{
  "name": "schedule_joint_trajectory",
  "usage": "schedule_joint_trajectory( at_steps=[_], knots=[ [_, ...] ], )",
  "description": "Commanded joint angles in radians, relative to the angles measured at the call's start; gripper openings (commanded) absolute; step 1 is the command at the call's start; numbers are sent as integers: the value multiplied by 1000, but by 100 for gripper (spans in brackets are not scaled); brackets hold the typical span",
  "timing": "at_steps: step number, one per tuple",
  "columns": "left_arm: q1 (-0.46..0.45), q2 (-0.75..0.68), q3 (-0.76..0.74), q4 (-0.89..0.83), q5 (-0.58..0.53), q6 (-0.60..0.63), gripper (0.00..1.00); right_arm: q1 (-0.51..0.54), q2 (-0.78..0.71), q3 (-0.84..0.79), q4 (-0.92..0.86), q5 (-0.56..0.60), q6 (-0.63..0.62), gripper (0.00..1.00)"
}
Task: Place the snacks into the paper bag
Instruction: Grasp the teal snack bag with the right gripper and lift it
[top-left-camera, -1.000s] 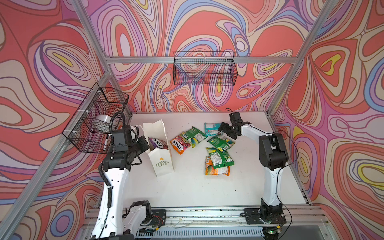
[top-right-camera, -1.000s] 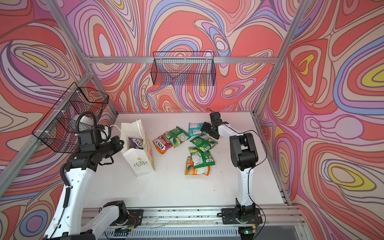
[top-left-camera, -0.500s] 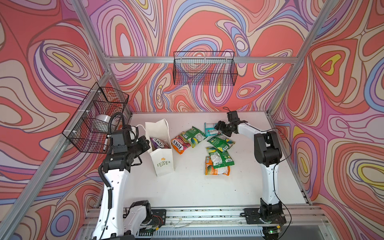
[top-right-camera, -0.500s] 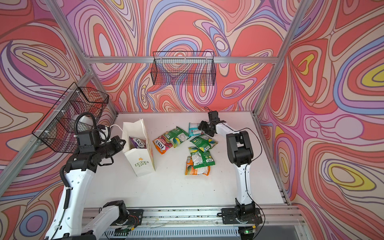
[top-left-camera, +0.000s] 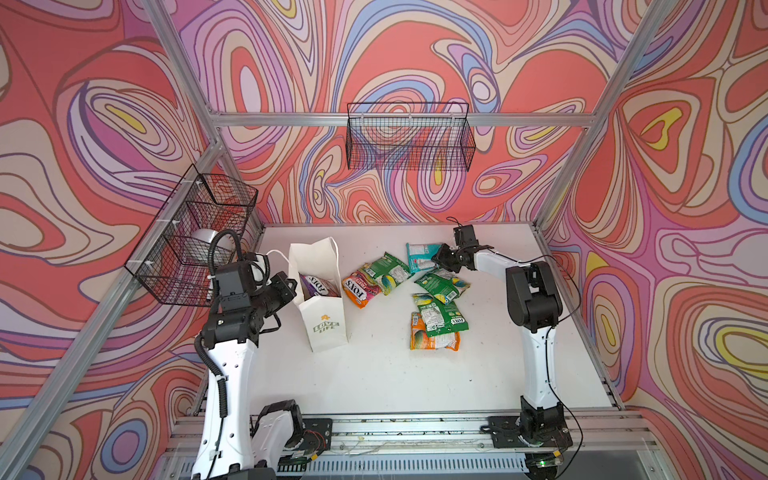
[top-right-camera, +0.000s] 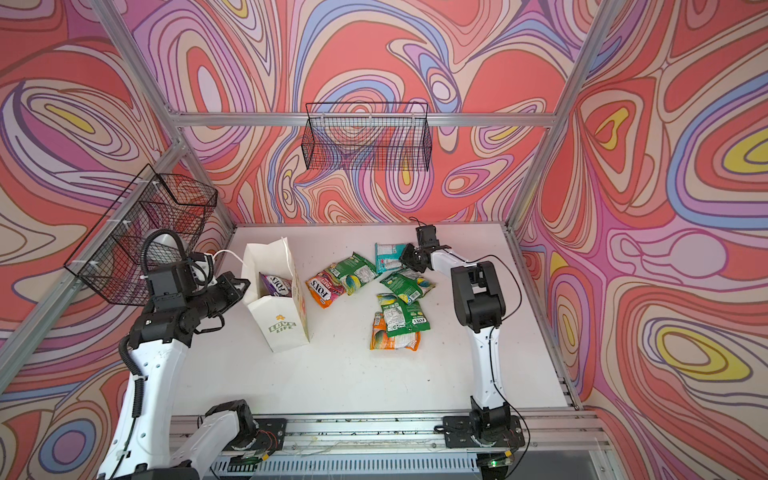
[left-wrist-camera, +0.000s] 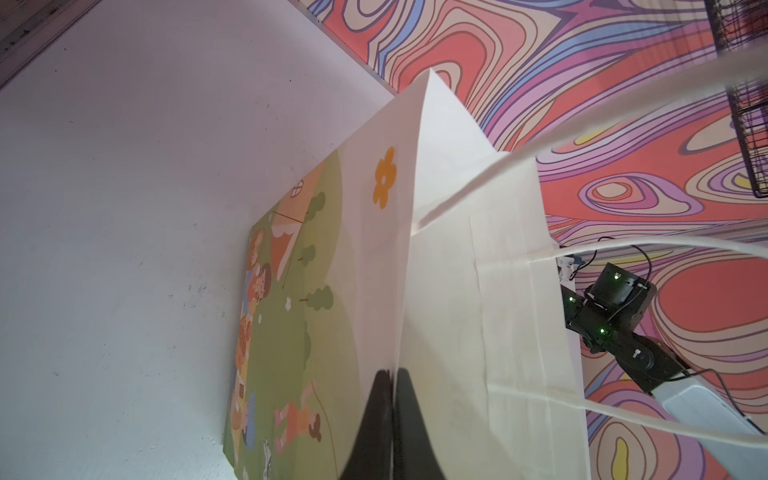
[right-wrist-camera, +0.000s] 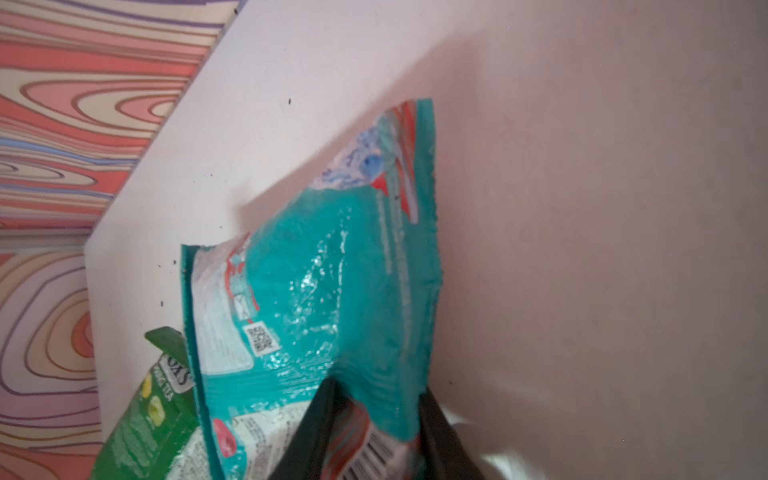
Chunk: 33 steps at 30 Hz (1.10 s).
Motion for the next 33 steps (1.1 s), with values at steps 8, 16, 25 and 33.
schedule_joint_trajectory(
  at_steps=[8, 16, 25, 33],
  knots=[
    [13, -34, -6, 70, 47, -13, 0, 19, -157, -118, -30, 4, 18, 6],
    [13, -24, -11, 80, 63, -14, 0, 42, -300, -150, -92, 28, 20, 0],
    [14, -38, -12, 93, 76, -6, 0, 64, -425, -197, -116, 37, 30, 0],
    [14, -40, -18, 97, 82, 0, 0, 144, -518, -91, -218, 108, 3, 0]
  ],
)
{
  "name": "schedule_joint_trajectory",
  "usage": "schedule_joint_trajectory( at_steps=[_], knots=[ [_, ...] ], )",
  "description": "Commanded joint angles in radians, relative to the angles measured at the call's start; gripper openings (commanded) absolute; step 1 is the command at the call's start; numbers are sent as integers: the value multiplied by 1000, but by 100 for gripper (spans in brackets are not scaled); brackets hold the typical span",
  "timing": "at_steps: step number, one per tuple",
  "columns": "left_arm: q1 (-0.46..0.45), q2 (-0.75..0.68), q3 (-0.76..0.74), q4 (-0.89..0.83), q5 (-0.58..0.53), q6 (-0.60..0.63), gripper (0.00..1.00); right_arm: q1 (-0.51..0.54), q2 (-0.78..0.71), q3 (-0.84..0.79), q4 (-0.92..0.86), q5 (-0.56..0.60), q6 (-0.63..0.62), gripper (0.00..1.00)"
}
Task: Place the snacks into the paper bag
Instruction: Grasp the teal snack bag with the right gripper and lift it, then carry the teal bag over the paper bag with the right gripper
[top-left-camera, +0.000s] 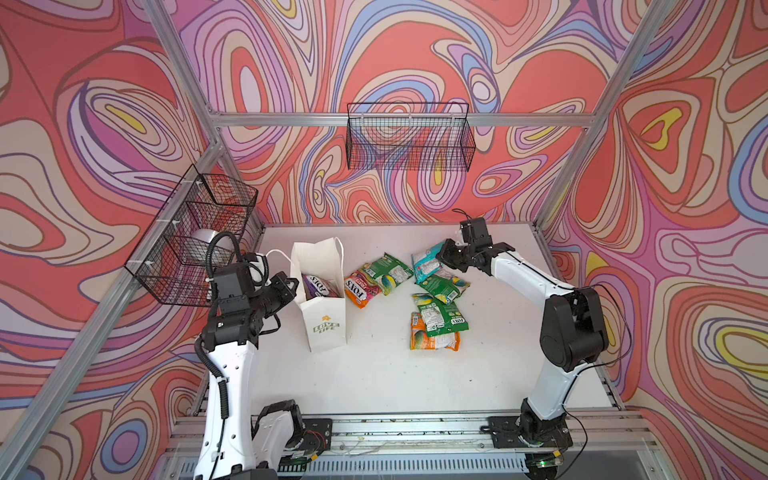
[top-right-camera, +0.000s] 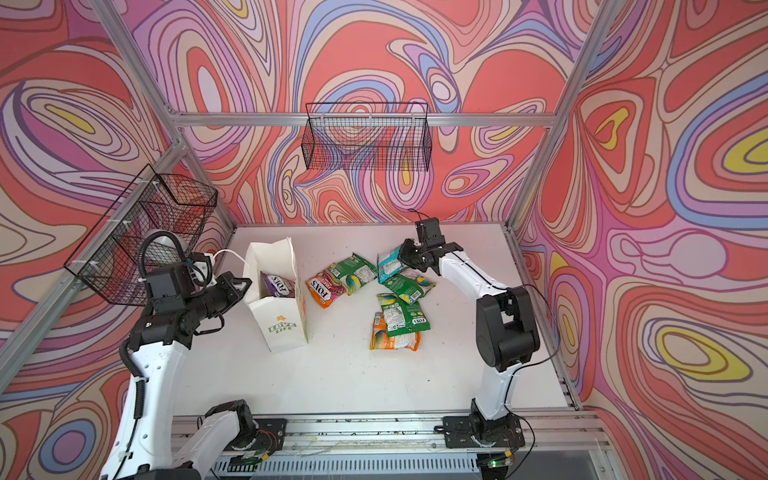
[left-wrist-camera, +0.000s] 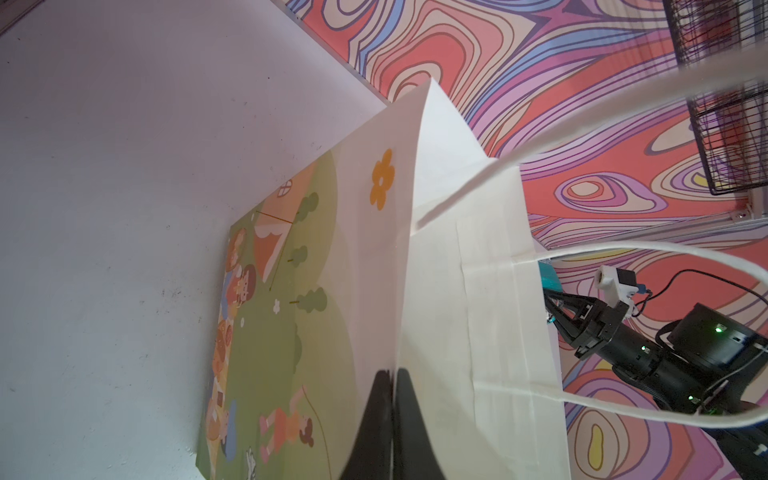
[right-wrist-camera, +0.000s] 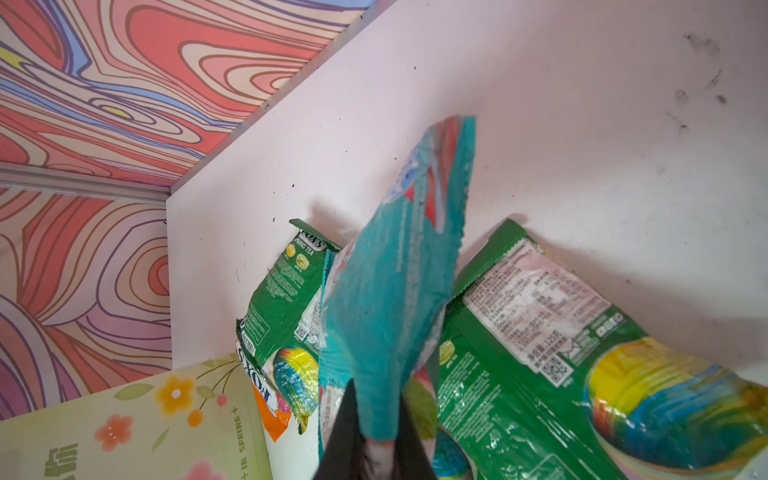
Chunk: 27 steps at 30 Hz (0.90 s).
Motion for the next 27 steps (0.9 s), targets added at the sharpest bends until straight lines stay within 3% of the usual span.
schedule_joint_trajectory(
  at_steps=[1, 6, 14, 27],
  knots=[
    [4, -28, -4, 65, 15, 7, 0, 47, -95, 66, -16, 34, -12, 0],
    [4, -14, -5, 73, 45, -5, 0, 121, -160, 82, -6, 75, -5, 0],
    [3, -27, -7, 76, 43, -5, 0, 248, -192, 268, -70, 142, -48, 0],
    [2, -27, -22, 117, 101, -31, 0, 522, -59, 666, -111, 246, -176, 0]
  ],
)
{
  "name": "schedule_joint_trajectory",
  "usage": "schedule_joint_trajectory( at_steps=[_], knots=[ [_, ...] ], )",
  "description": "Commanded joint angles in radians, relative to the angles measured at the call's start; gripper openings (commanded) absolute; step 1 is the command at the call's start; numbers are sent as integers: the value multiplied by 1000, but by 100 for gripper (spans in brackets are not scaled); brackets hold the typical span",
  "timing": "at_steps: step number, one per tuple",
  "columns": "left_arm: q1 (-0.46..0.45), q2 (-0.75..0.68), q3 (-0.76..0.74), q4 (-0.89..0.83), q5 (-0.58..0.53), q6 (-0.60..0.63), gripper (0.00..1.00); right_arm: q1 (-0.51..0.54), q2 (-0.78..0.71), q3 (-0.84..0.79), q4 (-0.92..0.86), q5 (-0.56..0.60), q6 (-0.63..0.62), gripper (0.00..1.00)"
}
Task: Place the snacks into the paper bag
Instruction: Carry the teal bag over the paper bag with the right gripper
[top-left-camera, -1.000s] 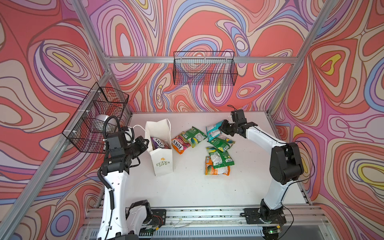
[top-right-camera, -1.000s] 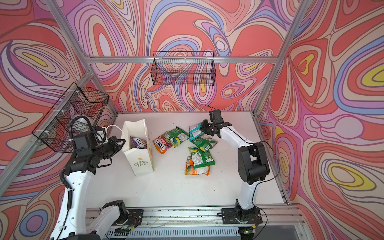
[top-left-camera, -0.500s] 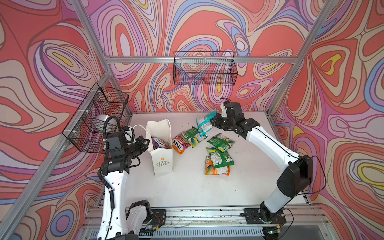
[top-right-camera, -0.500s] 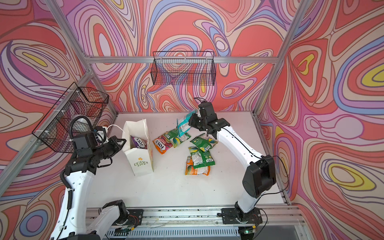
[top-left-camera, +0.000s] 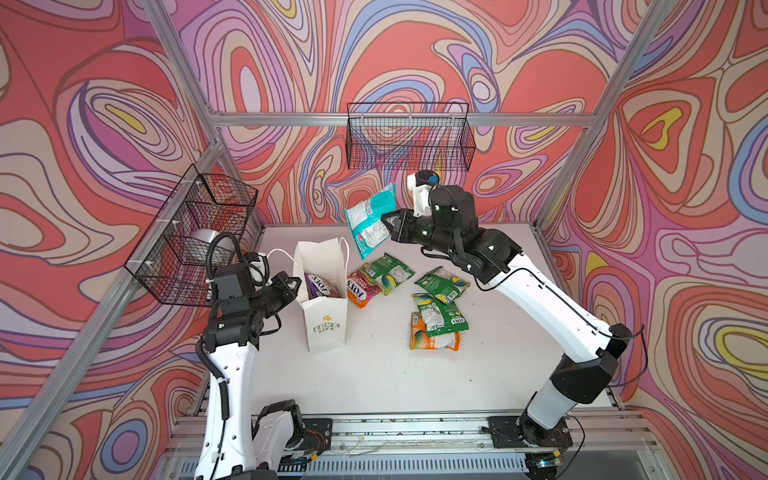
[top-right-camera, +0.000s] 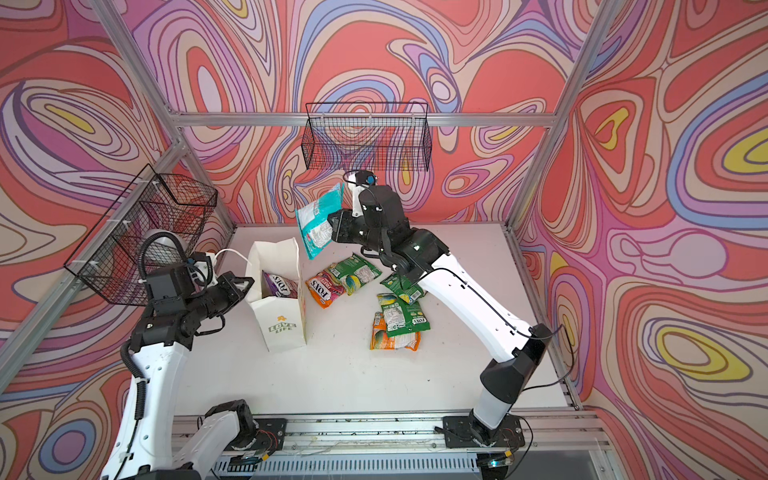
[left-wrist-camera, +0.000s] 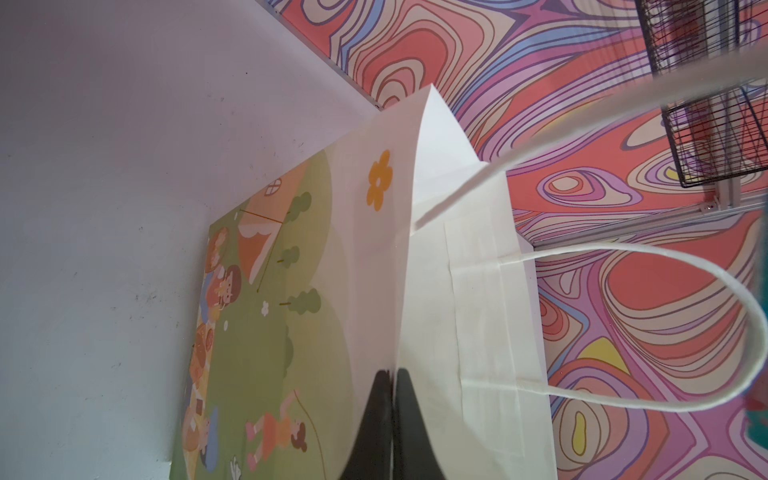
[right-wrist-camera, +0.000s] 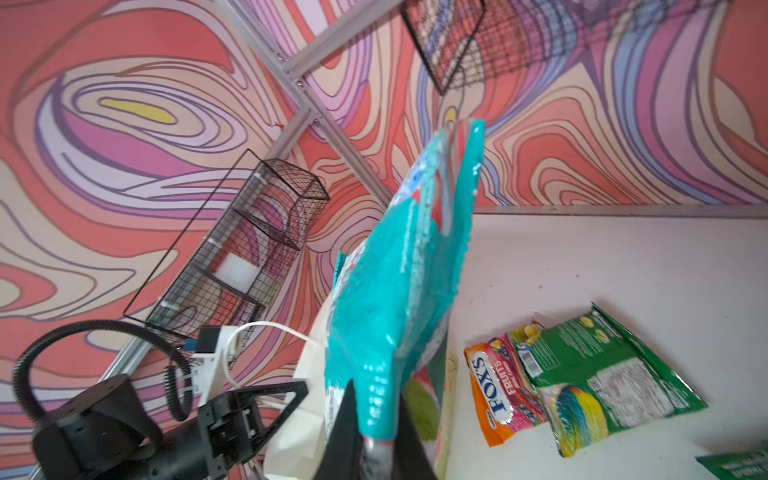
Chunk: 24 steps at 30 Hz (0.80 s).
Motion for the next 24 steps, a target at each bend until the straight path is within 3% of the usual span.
schedule_joint_trajectory(
  at_steps=[1, 6, 24],
  knots=[
    [3, -20, -5, 88, 52, -17, 0, 50, 73, 119, 9, 33, -60, 0],
    [3, -23, -5, 88, 45, -15, 0, 111, 184, 223, -13, 46, -79, 0],
    [2, -16, -11, 95, 53, -24, 0, 200, 366, 264, -148, 223, -85, 0]
  ],
)
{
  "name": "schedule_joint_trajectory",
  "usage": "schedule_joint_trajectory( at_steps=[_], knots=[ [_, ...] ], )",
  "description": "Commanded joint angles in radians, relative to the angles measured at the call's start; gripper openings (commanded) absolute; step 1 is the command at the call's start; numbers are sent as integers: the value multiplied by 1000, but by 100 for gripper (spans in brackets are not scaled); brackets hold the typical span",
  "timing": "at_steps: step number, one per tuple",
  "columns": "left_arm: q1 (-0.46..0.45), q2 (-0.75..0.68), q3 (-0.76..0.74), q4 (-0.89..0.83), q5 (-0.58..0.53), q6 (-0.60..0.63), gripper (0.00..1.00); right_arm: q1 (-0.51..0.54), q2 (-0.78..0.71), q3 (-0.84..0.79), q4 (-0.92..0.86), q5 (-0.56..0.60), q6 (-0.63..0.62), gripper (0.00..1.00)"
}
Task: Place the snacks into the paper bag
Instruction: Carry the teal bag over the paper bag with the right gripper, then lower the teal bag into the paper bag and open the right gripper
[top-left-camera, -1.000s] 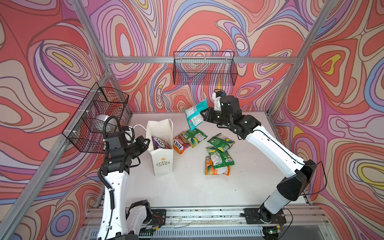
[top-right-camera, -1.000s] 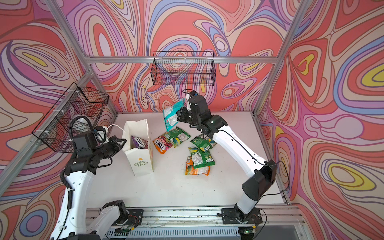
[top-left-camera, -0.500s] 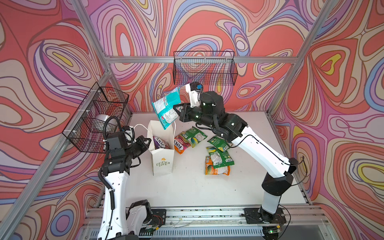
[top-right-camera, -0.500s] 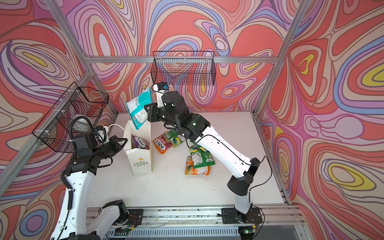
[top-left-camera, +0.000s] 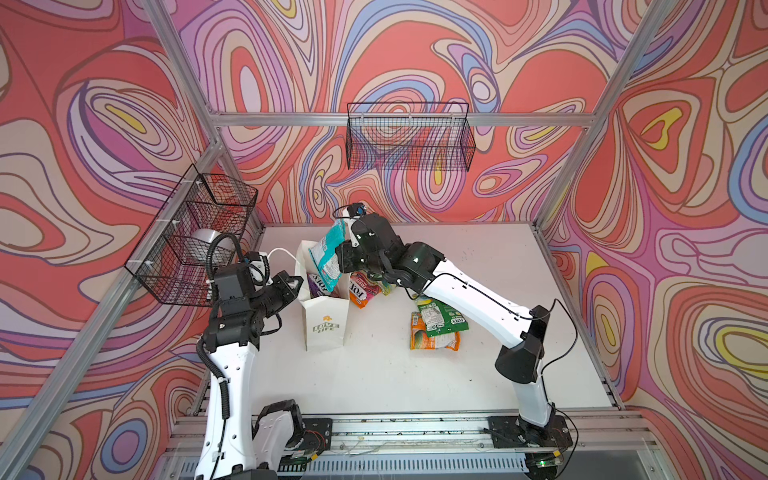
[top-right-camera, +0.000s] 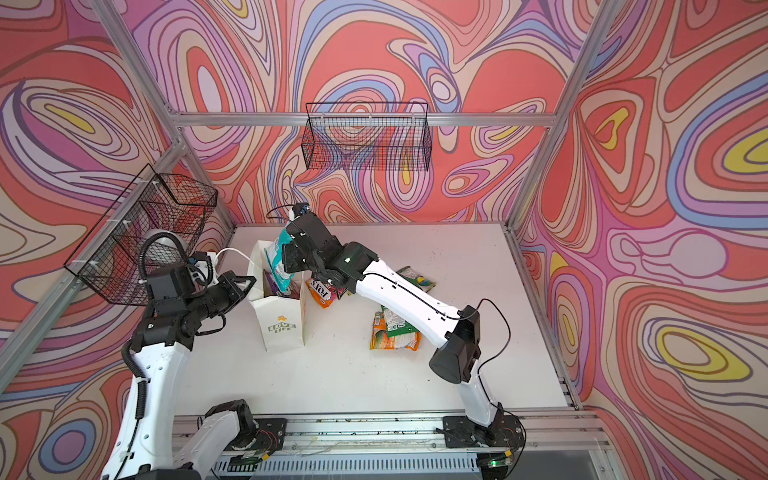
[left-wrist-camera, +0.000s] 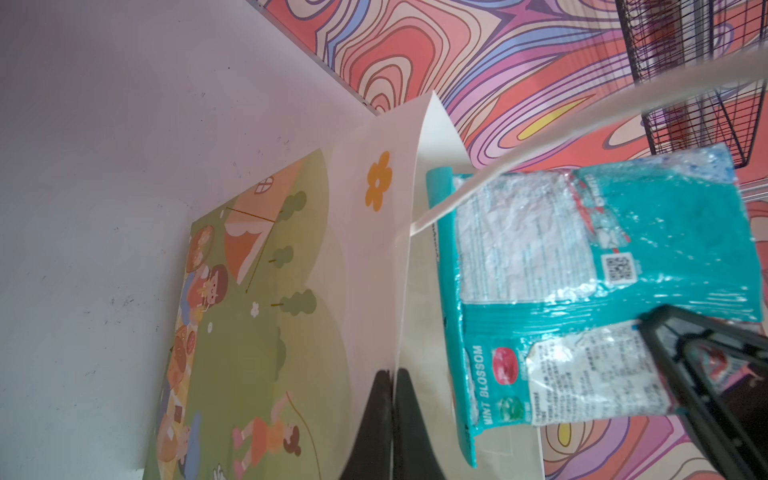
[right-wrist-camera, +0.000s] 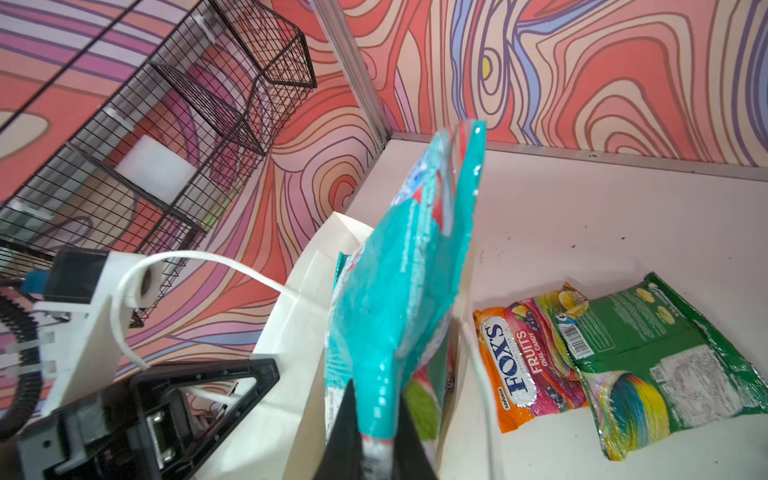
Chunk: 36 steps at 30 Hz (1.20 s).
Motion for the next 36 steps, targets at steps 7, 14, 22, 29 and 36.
schedule_joint_trajectory(
  at_steps=[7, 14, 22, 29, 36],
  knots=[
    [3, -15, -3, 76, 28, -7, 0, 47, 72, 78, -26, 78, -22, 0],
    [3, -16, -3, 75, 28, -7, 0, 51, 107, 92, -48, 75, -16, 0],
    [4, -13, -3, 76, 30, -6, 0, 55, 122, 102, -66, 59, -20, 18],
    [3, -12, -3, 76, 28, -7, 0, 62, 108, 109, -55, 49, -41, 38],
    [3, -8, -3, 74, 27, -7, 0, 74, 88, 115, -30, 16, -80, 46]
  ],
)
